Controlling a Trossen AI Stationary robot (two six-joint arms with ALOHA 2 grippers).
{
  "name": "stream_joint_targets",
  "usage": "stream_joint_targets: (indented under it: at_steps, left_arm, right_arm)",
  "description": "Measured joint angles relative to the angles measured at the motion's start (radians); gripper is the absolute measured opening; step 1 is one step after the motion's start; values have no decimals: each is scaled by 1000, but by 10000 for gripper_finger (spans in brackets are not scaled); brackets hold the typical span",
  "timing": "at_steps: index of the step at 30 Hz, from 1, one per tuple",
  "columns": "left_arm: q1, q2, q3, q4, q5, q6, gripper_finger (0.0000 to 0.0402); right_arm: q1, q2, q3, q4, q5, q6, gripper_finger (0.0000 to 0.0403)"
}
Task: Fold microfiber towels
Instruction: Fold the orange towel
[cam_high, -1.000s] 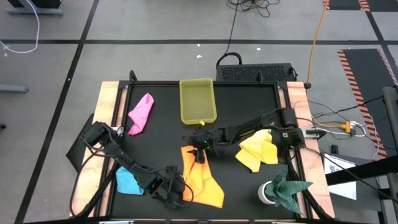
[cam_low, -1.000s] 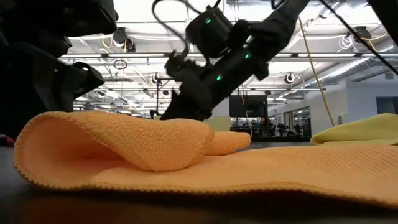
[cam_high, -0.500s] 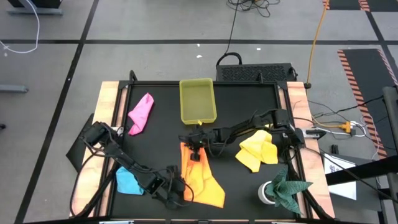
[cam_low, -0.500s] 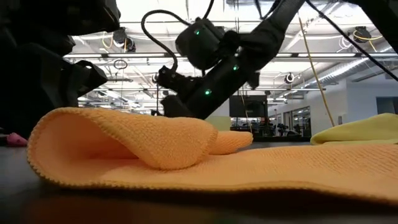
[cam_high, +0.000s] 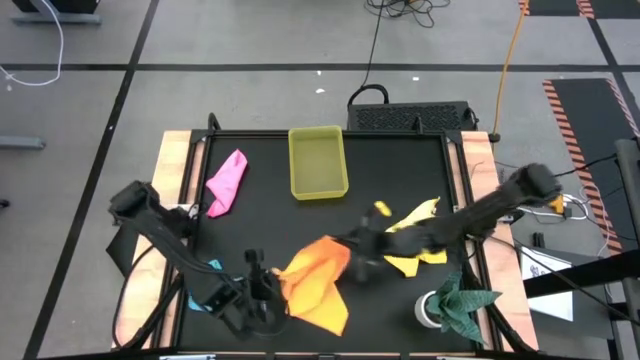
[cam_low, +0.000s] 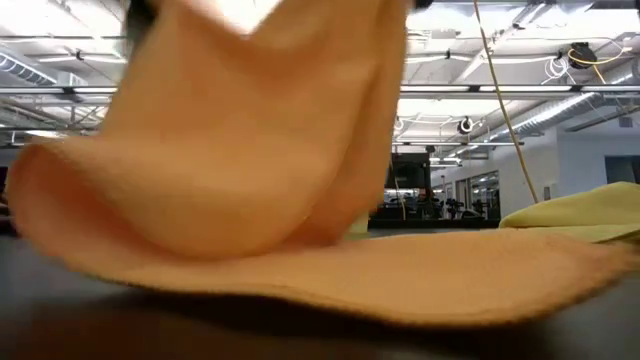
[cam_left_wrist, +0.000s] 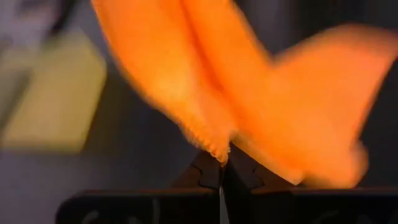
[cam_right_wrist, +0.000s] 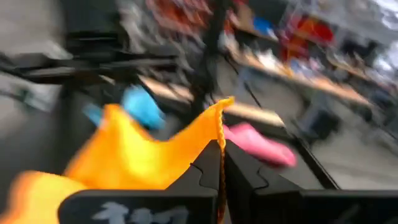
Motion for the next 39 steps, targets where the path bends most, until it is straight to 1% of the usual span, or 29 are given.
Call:
stream_joint_targets:
  at_steps: [2, 3, 5, 7, 8, 10, 11, 12, 14, 16, 19, 20, 21, 23, 24, 26, 31, 34, 36, 39]
  left_arm:
    - [-21, -40, 42, 52, -60, 86, 9]
    - [-27, -53, 63, 100, -70, 144, 12]
    - [-36, -69, 100, 238, -59, 270, 14]
    - [-45, -85, 121, 308, -33, 386, 10]
    - [-45, -89, 134, 363, -9, 433, 7]
    - [-41, -105, 140, 394, 10, 493, 4]
    - [-40, -110, 139, 397, 8, 508, 5]
    - [-36, -115, 139, 388, 1, 513, 7]
    - [-29, -120, 138, 314, -28, 493, 10]
    - [-17, -120, 137, 225, -62, 429, 7]
    - [13, -120, 135, 50, -109, 281, 4]
    - [30, -119, 133, 3, -117, 226, 6]
    - [44, -119, 130, -41, -124, 178, 8]
    - [66, -119, 128, -77, -130, 120, 9]
    - [73, -118, 128, -64, -130, 118, 8]
    - [69, -119, 128, -9, -97, 170, 4]
    - [25, -119, 128, 246, 91, 357, 9]
    - [-16, -119, 129, 424, 155, 471, 4]
    - [-47, -127, 129, 530, 164, 552, 5]
    - [-73, -153, 131, 649, 140, 664, 8]
  right_arm:
    - [47, -90, -43, 36, -101, 12, 1]
    - [69, -134, -62, 58, -152, 24, 1]
    - [109, -199, -93, 141, -275, 46, 1]
    - [139, -230, -119, 254, -401, 73, 1]
    - [156, -241, -131, 296, -446, 86, 1]
    - [175, -251, -139, 352, -468, 94, 1]
    - [177, -254, -138, 354, -445, 90, 1]
    - [179, -260, -138, 339, -397, 77, 1]
    - [174, -262, -138, 290, -267, 55, 0]
    - [159, -259, -139, 204, -116, 37, 0]
    - [123, -248, -139, 113, 81, 24, 0]
    - [110, -240, -139, 106, 128, 23, 0]
    - [97, -233, -139, 104, 153, 22, 0]
    - [79, -224, -139, 117, 147, 13, 0]
    - [75, -223, -139, 134, 115, 11, 0]
    - [73, -224, -139, 173, 4, 17, 0]
    - [114, -224, -139, 321, -300, 66, 0]
    - [147, -224, -139, 423, -454, 111, 0]
    - [173, -223, -139, 499, -507, 130, 0]
    - [200, -221, -137, 576, -497, 127, 0]
